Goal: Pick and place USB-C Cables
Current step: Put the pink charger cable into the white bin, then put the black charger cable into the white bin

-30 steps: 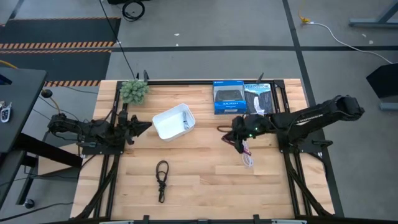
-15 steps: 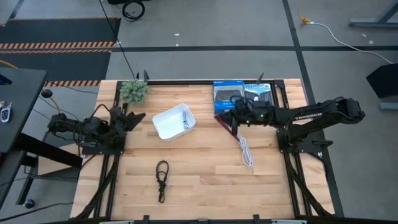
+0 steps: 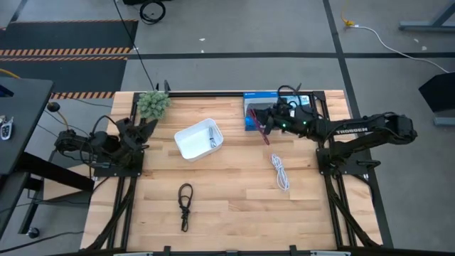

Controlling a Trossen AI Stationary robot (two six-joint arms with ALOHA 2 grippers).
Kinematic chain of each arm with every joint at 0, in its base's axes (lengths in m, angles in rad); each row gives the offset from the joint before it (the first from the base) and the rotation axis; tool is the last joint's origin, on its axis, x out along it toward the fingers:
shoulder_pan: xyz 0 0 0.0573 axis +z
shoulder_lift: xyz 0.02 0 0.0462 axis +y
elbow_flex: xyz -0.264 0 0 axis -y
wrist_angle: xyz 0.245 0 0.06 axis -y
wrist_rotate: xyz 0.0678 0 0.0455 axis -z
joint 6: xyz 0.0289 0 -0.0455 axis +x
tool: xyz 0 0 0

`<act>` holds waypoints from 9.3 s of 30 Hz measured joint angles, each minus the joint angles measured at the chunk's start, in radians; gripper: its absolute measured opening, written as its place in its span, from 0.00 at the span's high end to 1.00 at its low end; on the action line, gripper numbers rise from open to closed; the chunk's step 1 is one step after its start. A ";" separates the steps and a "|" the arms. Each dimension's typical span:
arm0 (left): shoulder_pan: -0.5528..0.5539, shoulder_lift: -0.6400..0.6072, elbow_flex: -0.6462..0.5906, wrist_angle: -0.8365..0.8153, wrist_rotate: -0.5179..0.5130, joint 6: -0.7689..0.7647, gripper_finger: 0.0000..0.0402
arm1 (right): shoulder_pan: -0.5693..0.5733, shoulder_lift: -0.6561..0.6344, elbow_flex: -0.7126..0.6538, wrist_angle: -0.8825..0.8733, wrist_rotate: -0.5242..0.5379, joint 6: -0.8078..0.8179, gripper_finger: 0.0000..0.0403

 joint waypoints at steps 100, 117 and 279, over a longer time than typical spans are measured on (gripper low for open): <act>0.377 1.251 0.807 -0.227 0.753 -0.293 0.89 | 0.015 0.185 0.556 -0.492 -0.124 -0.574 0.68; 0.470 1.230 0.806 -0.821 0.792 -0.248 0.91 | 0.070 0.131 0.556 -0.515 -0.085 -0.573 0.69; -0.474 1.729 0.953 -1.185 0.579 -1.542 0.69 | 0.014 0.018 0.557 -0.908 0.012 -0.435 0.84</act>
